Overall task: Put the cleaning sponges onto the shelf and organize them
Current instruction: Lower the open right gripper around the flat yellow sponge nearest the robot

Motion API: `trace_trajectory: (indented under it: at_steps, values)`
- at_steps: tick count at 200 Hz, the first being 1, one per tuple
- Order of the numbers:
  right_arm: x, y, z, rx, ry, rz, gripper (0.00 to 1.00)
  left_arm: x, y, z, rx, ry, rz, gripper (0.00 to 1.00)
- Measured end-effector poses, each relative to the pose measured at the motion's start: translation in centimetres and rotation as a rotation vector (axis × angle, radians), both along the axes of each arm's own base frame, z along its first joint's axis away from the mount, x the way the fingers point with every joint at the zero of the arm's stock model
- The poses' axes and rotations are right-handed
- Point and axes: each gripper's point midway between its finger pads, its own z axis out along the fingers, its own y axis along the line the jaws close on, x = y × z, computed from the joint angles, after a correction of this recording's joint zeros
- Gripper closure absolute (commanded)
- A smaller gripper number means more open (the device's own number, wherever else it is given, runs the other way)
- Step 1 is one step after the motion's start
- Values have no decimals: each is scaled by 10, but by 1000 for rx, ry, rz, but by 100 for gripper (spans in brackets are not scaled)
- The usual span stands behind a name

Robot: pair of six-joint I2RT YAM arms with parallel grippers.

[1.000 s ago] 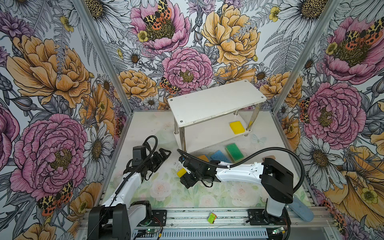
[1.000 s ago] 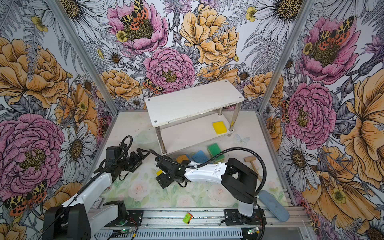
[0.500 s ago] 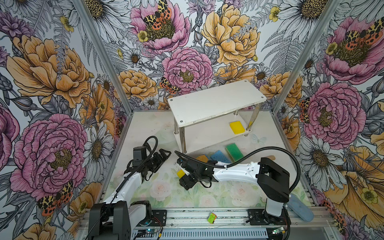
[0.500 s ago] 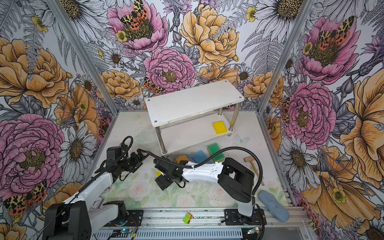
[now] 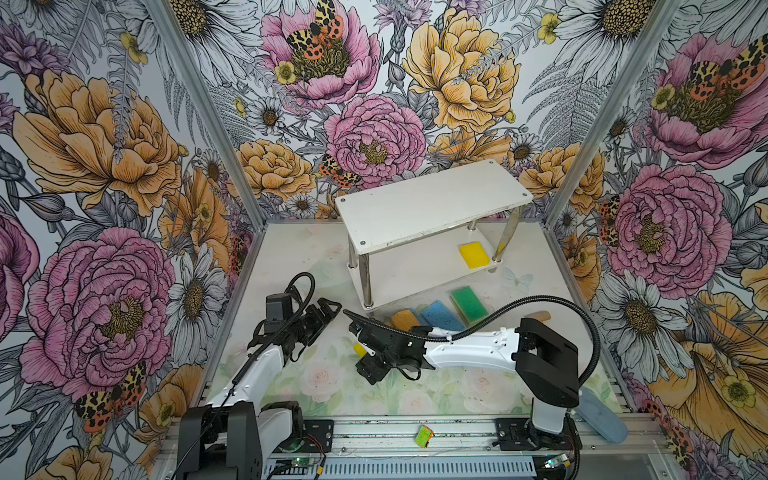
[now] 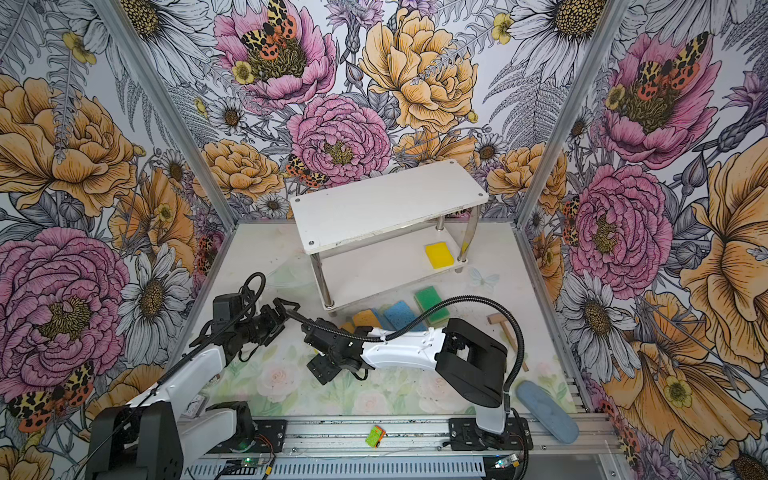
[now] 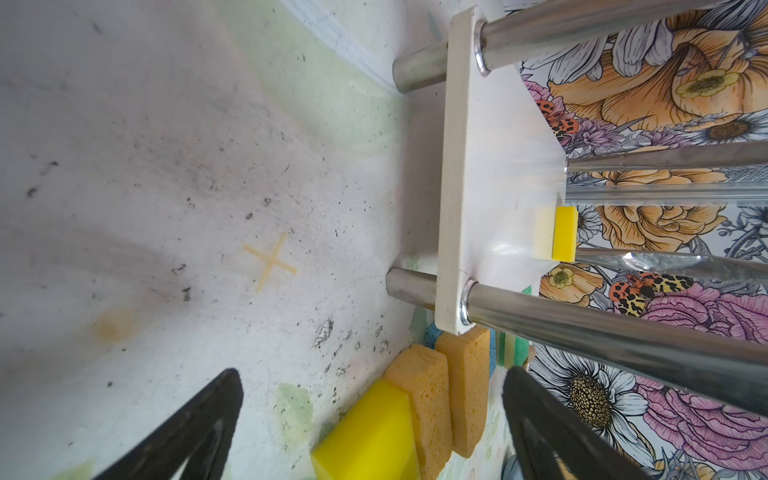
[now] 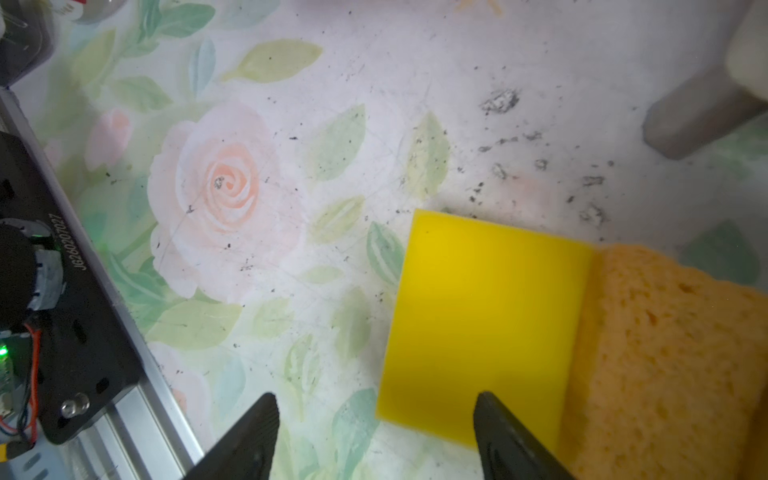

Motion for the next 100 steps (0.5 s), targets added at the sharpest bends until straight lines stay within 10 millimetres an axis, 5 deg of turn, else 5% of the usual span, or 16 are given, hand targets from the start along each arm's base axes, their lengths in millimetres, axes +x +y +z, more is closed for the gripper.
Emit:
trace_trajectory:
  at_steps: [100]
  values:
    - [-2, -1, -19, -38, 21, 5, 25, 0, 0, -2, -3, -2, 2, 1]
